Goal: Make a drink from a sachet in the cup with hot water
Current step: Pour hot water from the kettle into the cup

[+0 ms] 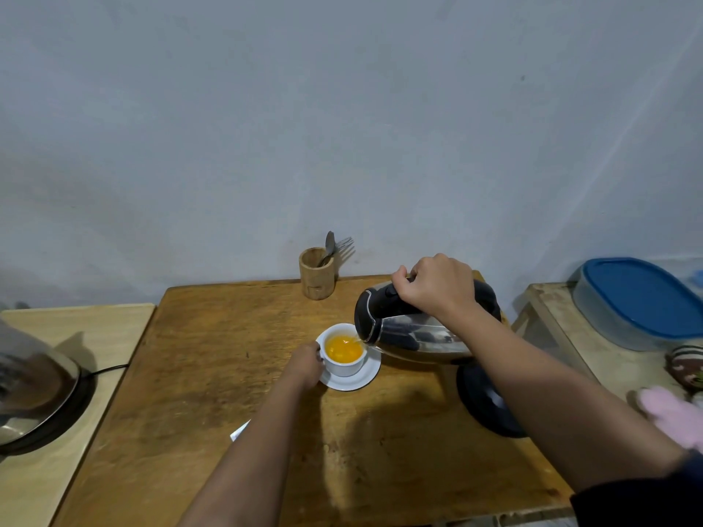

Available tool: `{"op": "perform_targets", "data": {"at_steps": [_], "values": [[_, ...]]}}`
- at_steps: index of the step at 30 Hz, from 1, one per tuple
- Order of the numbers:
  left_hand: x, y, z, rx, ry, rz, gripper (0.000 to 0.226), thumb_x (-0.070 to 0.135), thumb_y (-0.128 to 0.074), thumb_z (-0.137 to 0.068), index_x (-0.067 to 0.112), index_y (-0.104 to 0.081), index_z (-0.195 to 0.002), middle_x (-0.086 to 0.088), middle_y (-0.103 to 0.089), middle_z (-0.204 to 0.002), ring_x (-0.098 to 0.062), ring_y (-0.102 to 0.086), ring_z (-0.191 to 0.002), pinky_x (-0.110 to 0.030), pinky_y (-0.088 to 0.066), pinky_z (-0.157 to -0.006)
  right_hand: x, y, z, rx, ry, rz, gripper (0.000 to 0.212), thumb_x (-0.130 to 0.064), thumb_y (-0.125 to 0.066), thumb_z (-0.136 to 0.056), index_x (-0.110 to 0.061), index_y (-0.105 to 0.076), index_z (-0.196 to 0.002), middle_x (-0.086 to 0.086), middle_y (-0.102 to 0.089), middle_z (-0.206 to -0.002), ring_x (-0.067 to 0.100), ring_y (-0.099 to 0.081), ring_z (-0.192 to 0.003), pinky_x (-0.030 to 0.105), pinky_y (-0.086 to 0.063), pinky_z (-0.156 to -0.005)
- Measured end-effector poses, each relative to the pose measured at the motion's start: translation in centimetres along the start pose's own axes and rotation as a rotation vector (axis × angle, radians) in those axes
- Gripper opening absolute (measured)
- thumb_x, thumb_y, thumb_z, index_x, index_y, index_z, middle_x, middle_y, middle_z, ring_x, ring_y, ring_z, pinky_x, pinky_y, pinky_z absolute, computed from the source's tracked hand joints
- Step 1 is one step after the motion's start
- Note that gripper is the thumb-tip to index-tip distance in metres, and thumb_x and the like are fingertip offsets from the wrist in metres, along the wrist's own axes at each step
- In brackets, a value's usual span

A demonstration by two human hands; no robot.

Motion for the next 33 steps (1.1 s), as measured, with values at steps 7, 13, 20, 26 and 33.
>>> {"op": "perform_targets", "data": {"at_steps": [7, 13, 20, 26, 33], "values": [[0.04, 0.16, 0.12, -0.015, 0.013, 0.007, 0.038, 0.007, -0.043, -0.093, 0.006, -0.048, -0.131, -0.017, -0.055, -0.133, -0.031, -0.053, -0.118, -0.035, -0.044, -0.096, -0.14, 0.18, 0.06, -0.004, -0.005, 0.002, 0.052, -0.041, -0.041, -0.088, -0.016, -0.038, -0.042, -0.003, -0.037, -0.043, 0.013, -0.034, -0.042, 0.02, -0.022, -0.045], [0.01, 0.2, 0.19, -0.024, 0.011, 0.011, 0.039, 0.007, -0.042, -0.093, 0.006, -0.047, -0.131, -0.018, -0.054, -0.134, -0.031, -0.053, -0.118, -0.036, -0.044, -0.096, -0.12, 0.28, 0.05, -0.003, -0.016, -0.002, 0.051, -0.041, -0.041, -0.088, -0.014, -0.043, -0.045, -0.002, -0.038, -0.044, 0.012, -0.035, -0.043, 0.02, -0.023, -0.046], [0.12, 0.27, 0.38, -0.023, 0.01, 0.014, 0.038, 0.007, -0.041, -0.094, 0.006, -0.047, -0.131, -0.018, -0.053, -0.134, -0.031, -0.052, -0.12, -0.036, -0.043, -0.098, -0.28, 0.18, 0.14, 0.001, -0.024, -0.009, 0.051, -0.041, -0.041, -0.087, -0.009, -0.052, -0.049, -0.002, -0.037, -0.043, 0.017, -0.04, -0.044, 0.021, -0.03, -0.046], [0.13, 0.22, 0.53, -0.018, 0.008, 0.014, 0.038, 0.007, -0.042, -0.094, 0.007, -0.047, -0.131, -0.017, -0.053, -0.134, -0.03, -0.052, -0.12, -0.035, -0.044, -0.098, -0.25, 0.0, 0.48, -0.013, -0.024, -0.028, 0.051, -0.042, -0.041, -0.088, -0.009, -0.055, -0.051, -0.002, -0.04, -0.043, 0.016, -0.042, -0.045, 0.022, -0.034, -0.048], [0.26, 0.19, 0.7, 0.001, 0.007, 0.03, 0.037, 0.007, -0.04, -0.094, 0.005, -0.047, -0.131, -0.018, -0.053, -0.134, -0.031, -0.052, -0.119, -0.035, -0.044, -0.096, -0.34, 0.35, 0.72, -0.028, -0.045, -0.044, 0.054, -0.042, -0.041, -0.088, -0.004, -0.064, -0.058, 0.001, -0.046, -0.047, 0.023, -0.056, -0.053, 0.029, -0.049, -0.056]]}}
Point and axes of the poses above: each hand's wrist, its own z-axis away from the middle knuckle, its own y-axis out of the back of the hand, x = y × z, the point moved 2 cm from there along -z, towards the middle knuckle
